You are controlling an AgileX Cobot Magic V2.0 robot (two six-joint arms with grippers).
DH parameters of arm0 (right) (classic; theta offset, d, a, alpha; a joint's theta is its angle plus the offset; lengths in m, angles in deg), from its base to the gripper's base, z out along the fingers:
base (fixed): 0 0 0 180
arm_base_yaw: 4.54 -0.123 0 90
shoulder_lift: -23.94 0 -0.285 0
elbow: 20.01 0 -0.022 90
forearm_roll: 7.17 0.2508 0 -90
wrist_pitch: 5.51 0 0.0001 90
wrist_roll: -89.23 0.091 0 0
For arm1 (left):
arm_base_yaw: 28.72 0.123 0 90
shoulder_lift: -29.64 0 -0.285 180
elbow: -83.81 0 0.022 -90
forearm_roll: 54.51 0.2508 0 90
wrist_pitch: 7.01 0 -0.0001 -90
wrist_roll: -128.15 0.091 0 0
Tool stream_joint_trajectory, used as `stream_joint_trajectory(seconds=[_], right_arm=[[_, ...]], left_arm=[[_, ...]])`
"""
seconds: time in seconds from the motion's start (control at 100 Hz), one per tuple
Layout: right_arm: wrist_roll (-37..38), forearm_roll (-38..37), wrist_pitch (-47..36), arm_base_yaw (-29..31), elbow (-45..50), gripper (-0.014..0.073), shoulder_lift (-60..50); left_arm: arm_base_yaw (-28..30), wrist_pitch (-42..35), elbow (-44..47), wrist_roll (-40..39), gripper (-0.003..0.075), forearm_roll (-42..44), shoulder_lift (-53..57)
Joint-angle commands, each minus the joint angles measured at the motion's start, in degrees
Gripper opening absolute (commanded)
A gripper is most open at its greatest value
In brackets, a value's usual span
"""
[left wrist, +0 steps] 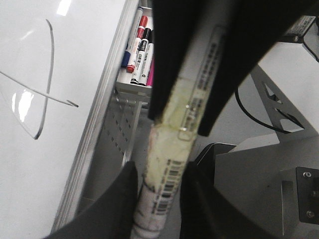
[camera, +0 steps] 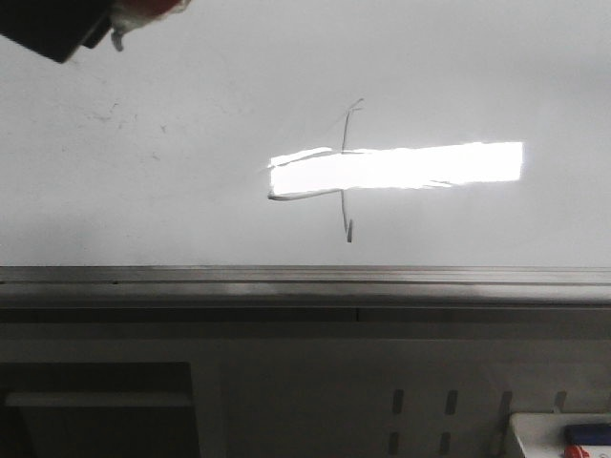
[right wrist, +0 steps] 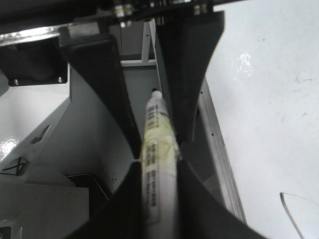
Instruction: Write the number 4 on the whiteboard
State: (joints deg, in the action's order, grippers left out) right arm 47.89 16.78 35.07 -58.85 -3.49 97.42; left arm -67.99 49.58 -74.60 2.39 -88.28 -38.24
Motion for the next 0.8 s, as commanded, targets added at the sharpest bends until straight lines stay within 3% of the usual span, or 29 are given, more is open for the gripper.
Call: stream_joint_trajectory(seconds=[0.0,0.18,0.31,0.38,0.5,0.57,0.64,0.79], right_arm=[[-0.76,0.65,-2.75,0.04,-2.06,-0.0051,-0.96],[-0.76,0.65,-2.26,0.04,-2.06,-0.0051,-0.96],[-0.76,0.65,-2.36,0.04,-2.06,-0.0027,-0.96],[-0.76,0.65,-2.36,0.04,-2.06,0.0060,-0.96],[-0.76,0.53,-2.92,0.67,-2.06,0.0332,-0.96],[-0.76,0.26,-3.18,1.45,-2.06,0.0445,-1.58],[-0.76,-0.08,-3.07,2.78,-2.06,0.0492,-2.53],[-0.40,-0.08,-1.88,8.47,-2.06,0.0489,-5.74]], left_arm=[[-0.04,-1.98,-2.14,0.06,0.0105,-2.45,0.70],[-0.04,-2.21,-2.14,0.06,-0.0020,-3.35,0.70],[-0.04,-2.35,-2.14,0.18,-0.0020,-4.93,0.70],[-0.04,-2.66,-2.14,0.29,-0.0020,-5.08,0.70],[-0.04,-3.62,-2.14,0.29,-0.0020,-5.44,0.70],[-0.04,-4.02,-2.14,0.29,-0.0020,-5.81,0.70],[-0.04,-5.31,-1.38,0.29,-0.0020,-7.15,0.70],[-0.04,-12.20,2.79,0.29,-0.0020,-10.80,0.70]])
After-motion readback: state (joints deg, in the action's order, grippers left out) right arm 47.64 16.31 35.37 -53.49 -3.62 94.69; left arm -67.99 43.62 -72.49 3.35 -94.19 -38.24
